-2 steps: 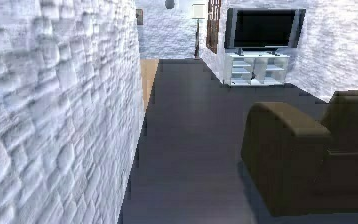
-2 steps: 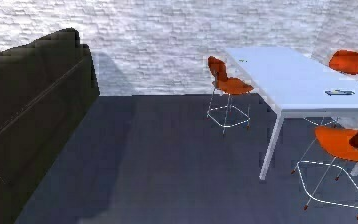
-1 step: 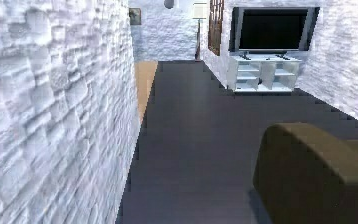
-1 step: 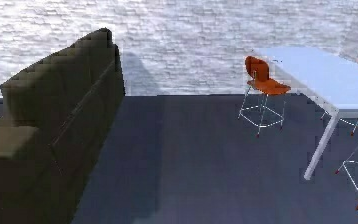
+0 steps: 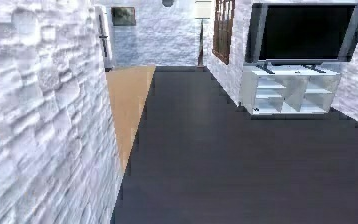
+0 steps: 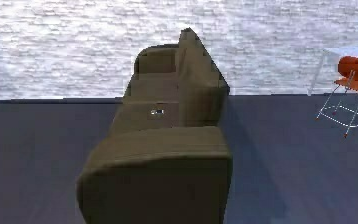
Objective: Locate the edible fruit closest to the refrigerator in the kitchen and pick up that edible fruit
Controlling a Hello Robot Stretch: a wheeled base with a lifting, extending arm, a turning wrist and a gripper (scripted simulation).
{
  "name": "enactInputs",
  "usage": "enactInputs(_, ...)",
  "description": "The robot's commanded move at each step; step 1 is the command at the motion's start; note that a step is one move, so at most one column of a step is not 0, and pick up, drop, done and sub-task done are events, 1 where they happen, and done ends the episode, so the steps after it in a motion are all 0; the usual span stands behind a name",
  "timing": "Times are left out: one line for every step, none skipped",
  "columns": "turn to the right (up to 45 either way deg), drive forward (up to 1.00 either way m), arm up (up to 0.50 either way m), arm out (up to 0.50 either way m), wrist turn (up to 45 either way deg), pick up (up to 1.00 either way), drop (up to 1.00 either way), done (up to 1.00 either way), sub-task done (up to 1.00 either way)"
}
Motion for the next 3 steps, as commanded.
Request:
enactInputs(0.0, 1.00, 0.00, 0.00, 0.0, 0.00, 0.00, 0.00, 0.00)
enactInputs(-3.0, 0.00, 0.00, 0.00, 0.0, 0.00, 0.00, 0.00, 0.00)
enactInputs(0.0, 0.75, 0.00, 0.00, 0.0, 0.00, 0.00, 0.00, 0.00)
